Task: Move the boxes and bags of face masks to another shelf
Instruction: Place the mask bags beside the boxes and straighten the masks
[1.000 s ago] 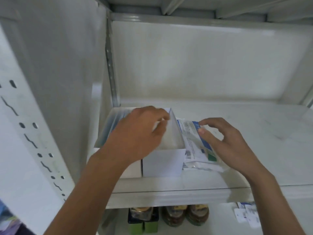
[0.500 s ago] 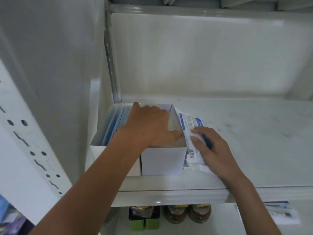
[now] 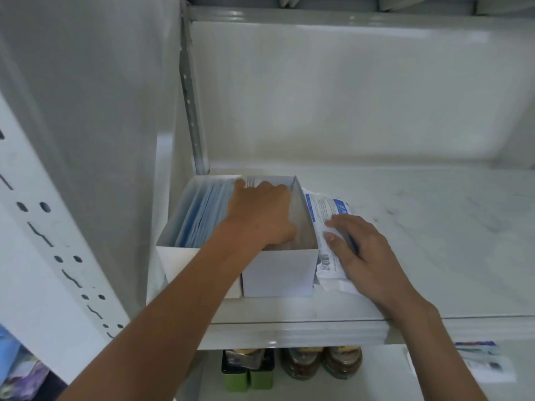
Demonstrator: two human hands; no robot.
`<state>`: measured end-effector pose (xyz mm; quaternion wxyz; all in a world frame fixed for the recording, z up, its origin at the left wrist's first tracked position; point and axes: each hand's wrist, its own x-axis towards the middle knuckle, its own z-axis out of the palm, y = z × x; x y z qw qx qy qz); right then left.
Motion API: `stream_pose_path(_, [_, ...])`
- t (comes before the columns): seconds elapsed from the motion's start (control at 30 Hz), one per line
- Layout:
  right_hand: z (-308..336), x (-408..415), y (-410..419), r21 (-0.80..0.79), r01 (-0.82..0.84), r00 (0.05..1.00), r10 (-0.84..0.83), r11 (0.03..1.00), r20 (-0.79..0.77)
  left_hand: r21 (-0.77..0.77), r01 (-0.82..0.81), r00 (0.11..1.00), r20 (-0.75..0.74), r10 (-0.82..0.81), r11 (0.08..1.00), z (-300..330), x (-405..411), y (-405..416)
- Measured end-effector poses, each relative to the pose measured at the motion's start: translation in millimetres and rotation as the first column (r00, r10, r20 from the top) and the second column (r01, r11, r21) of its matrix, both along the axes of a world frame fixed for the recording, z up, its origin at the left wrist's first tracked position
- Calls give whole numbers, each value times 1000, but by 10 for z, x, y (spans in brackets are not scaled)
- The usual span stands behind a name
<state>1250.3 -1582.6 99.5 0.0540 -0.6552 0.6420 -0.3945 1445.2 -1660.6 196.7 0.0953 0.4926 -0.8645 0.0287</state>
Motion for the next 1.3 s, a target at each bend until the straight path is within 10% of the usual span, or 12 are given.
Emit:
stream_pose_path(0.2, [275, 92, 7, -183, -15, 998, 2, 983, -68, 73, -12, 899, -436, 43, 997, 167, 226, -13])
stream_pose_path(0.4, [597, 422, 11, -143, -64, 988, 83, 988, 131, 91, 130, 988, -91, -122, 987, 88, 290, 102])
stream_pose_path(0.53, [644, 496, 11, 64, 5, 988, 4, 998, -152, -147, 185, 960, -183, -211, 972, 0, 453, 151])
stream_pose_path(0.77, [905, 640, 86, 228, 176, 783, 4, 958, -622, 1, 224, 956, -194, -219, 975, -81, 512, 138])
stream_pose_path(1.1, [1037, 1028, 59, 410, 309, 811, -13, 858, -585, -349, -48, 963, -266, -50, 936, -72, 825, 308])
stream_pose_path(1.3, [978, 1112, -134, 428, 324, 878, -99, 844, -469, 58, -209, 881, -421, 214, 976, -172, 1107, 127])
